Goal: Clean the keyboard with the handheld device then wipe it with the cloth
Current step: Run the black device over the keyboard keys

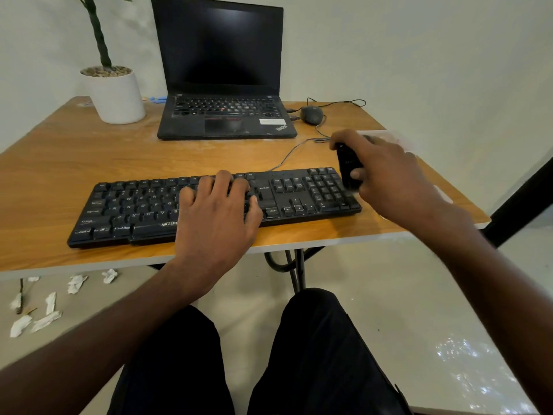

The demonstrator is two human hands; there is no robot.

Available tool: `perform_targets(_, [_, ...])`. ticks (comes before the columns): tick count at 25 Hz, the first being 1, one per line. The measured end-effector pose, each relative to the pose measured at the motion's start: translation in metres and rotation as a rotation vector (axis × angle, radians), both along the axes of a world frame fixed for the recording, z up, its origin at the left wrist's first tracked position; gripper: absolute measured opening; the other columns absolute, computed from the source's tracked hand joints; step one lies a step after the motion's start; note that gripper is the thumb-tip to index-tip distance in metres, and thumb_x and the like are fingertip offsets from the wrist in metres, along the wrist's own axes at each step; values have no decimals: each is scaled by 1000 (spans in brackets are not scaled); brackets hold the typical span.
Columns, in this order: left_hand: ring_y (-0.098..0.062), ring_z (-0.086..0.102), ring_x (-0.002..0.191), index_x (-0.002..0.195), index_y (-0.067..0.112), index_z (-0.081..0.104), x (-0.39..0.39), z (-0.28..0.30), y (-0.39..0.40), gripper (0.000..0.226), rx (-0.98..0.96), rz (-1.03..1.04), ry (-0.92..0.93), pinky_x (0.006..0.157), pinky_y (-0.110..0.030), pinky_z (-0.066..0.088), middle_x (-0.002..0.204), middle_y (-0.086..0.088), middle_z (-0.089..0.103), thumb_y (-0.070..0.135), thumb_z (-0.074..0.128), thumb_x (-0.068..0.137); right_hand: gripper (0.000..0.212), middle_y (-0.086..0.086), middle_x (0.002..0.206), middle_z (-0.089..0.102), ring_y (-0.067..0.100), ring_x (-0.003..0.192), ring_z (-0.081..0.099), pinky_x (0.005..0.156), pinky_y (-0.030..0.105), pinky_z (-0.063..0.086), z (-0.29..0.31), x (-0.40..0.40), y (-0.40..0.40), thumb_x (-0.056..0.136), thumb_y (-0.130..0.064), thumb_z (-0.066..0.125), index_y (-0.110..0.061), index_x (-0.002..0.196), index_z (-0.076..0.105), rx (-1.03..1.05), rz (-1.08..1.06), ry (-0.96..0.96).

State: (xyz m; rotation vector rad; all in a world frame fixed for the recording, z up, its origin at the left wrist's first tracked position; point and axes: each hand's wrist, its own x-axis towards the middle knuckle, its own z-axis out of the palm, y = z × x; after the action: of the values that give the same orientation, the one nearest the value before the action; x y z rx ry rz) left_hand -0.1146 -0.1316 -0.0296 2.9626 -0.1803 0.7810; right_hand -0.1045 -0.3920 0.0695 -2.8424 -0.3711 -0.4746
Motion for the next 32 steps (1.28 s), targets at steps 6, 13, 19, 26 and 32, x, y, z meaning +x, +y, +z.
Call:
perform_targets(6, [-25,52,111,126,19,60,0,-1,0,40,-15,-4,4,92,-47,40,125,-3,56,46,38,106,65,0,119,57,23,105,62,72,39,61,-21,0,12,91,9,60,-41,130,48,299,211,39])
perform_targets(13, [-25,52,112,127,19,59,0,-1,0,40,-26,-21,0,93,-47,40,125,-4,56,46,38,106,71,6,120,59,23,96,61,63,30,48,-26,3,7,90,-1,66,-42,141,38,117,-8,-89])
perform_targets(19, [-23,53,108,125,20,59,0,-1,1,39,-16,-30,-42,90,-45,39,123,-2,56,47,37,107,77,13,125,58,31,101,64,70,43,59,-24,-9,25,89,-13,73,-37,148,31,22,-155,-202])
perform_targets(26, [-20,51,124,134,24,54,-11,18,30,48,-58,-166,-100,100,-42,27,133,0,57,57,40,103,63,-8,120,63,11,100,70,71,18,60,-21,-18,57,97,-15,67,-40,145,36,613,125,-112])
perform_targets(32, [-15,41,143,155,36,37,-27,33,170,80,-348,-174,131,117,-42,20,157,5,46,82,45,89,63,-5,123,63,11,101,71,74,37,65,-25,-15,91,97,-21,69,-51,144,38,731,266,42])
